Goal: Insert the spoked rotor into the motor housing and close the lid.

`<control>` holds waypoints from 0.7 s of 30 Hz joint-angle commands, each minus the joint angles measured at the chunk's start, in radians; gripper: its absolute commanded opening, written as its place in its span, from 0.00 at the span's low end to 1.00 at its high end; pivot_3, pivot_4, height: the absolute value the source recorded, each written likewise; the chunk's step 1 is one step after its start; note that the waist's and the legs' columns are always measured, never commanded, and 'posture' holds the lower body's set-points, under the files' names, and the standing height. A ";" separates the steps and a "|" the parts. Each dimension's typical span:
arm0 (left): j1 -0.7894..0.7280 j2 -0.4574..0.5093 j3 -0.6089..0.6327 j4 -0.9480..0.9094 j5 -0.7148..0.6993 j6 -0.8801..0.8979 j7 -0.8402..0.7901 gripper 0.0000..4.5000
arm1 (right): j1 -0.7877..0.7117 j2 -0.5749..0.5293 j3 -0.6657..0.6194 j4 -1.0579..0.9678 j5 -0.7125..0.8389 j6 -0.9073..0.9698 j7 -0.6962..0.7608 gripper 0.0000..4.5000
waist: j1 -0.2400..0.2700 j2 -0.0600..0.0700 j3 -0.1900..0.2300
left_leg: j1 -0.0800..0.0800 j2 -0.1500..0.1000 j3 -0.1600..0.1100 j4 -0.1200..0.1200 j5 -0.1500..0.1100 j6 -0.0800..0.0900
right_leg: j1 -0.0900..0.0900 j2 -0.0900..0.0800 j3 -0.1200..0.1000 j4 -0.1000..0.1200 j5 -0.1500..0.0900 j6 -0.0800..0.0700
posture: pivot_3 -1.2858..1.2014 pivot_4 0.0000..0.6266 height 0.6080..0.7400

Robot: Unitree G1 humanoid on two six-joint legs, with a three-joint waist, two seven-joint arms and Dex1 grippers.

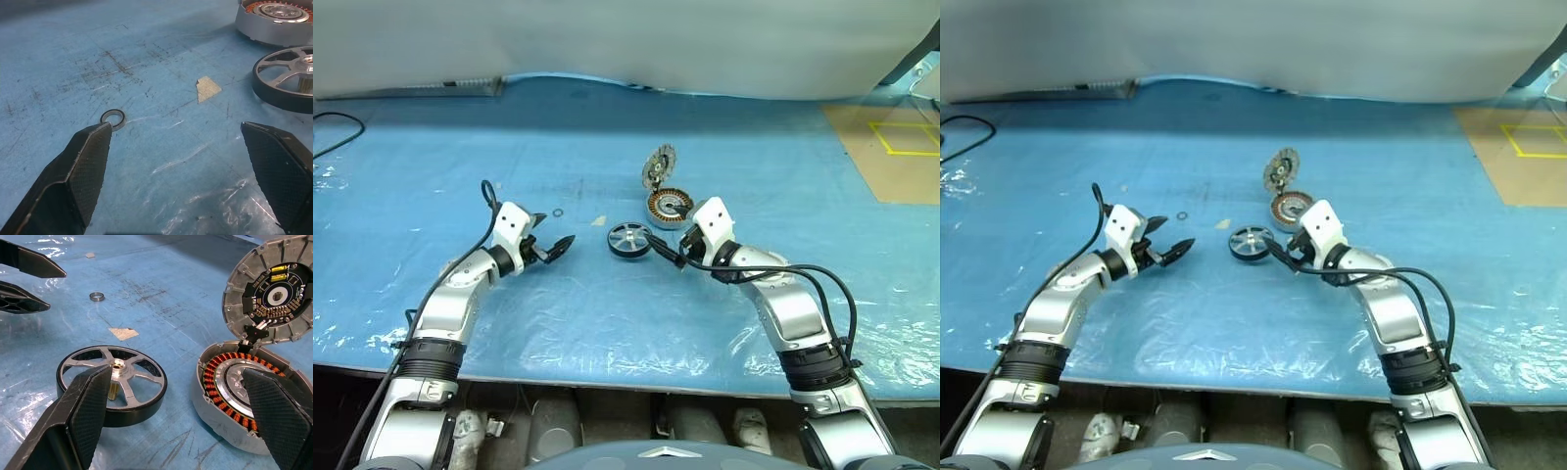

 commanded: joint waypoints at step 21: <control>0.020 0.010 0.012 -0.022 0.001 -0.021 -0.051 0.99 | 0.011 0.003 0.002 -0.024 -0.018 -0.026 -0.016 1.00 | 0.000 0.000 0.000 | 0.000 0.000 0.000 0.000 0.000 0.000 | 0.000 0.000 0.000 0.000 0.000 0.000 | 0.52 0.24 1.00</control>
